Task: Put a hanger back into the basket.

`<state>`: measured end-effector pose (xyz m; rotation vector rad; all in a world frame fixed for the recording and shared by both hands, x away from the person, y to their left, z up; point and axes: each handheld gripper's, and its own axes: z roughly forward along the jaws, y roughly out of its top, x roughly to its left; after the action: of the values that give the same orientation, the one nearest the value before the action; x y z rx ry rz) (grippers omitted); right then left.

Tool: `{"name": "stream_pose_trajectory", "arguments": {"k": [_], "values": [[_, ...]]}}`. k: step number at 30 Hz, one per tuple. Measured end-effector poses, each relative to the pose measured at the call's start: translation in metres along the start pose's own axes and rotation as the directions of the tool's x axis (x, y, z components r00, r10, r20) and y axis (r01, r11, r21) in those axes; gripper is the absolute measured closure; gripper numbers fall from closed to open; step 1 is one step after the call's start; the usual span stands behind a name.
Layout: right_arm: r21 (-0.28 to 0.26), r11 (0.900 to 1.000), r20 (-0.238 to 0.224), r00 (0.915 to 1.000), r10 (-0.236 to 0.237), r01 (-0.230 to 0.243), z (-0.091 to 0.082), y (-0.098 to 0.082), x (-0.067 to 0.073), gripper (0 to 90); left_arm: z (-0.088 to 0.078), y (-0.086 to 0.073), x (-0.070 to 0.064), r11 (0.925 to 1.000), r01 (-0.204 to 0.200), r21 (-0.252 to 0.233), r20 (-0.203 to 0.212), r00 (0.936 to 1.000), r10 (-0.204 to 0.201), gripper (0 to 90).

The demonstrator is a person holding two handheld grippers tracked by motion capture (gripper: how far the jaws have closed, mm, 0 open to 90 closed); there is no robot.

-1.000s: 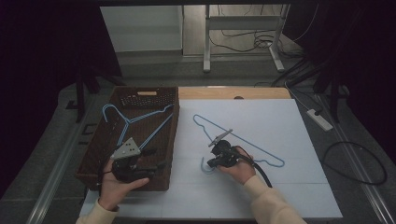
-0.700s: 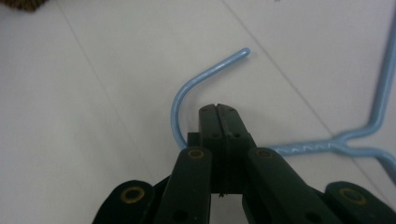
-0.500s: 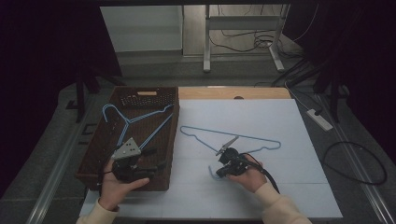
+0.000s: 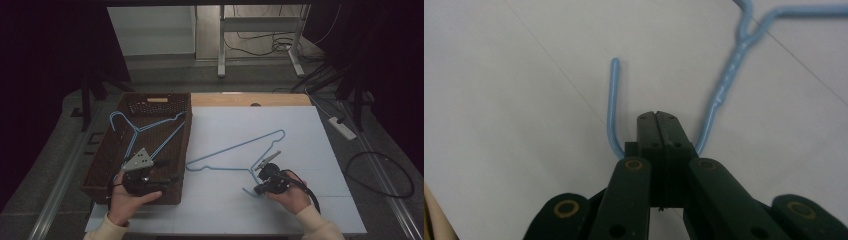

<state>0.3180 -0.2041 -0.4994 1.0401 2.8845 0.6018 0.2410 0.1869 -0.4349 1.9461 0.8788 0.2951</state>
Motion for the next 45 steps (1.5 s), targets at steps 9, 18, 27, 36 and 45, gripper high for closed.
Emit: {"name": "stream_pose_trajectory", "arguments": {"k": [9, 18, 27, 36, 45], "values": [[0.007, 0.999, 0.058, 0.9970, 0.052, -0.053, -0.016, -0.026, -0.018, 90.0, 0.001, 0.000, 0.000, 1.0000, -0.001, 0.002, 0.000, 1.0000, 0.001, 35.1], [-0.034, 0.999, 0.050, 0.9982, 0.033, -0.032, -0.023, -0.024, -0.019, 90.0, 0.002, 0.001, -0.002, 1.0000, -0.004, 0.001, 0.003, 1.0000, 0.004, 35.1], [-0.039, 0.999, 0.131, 0.9911, 0.020, -0.015, -0.040, -0.008, -0.030, 59.3, 0.002, 0.001, -0.003, 1.0000, -0.008, 0.000, 0.006, 0.9999, 0.008, 35.1], [0.037, 0.999, 0.121, 0.9921, 0.032, -0.036, -0.023, -0.003, -0.040, 59.1, 0.002, 0.002, -0.005, 0.9999, -0.014, -0.001, 0.012, 0.9998, 0.014, 35.1], [0.104, 0.994, 0.117, 0.9932, 0.004, -0.016, -0.015, -0.004, -0.037, 70.2, 0.004, 0.003, -0.007, 0.9998, -0.018, 0.001, 0.017, 0.9997, 0.018, 35.1]]}}
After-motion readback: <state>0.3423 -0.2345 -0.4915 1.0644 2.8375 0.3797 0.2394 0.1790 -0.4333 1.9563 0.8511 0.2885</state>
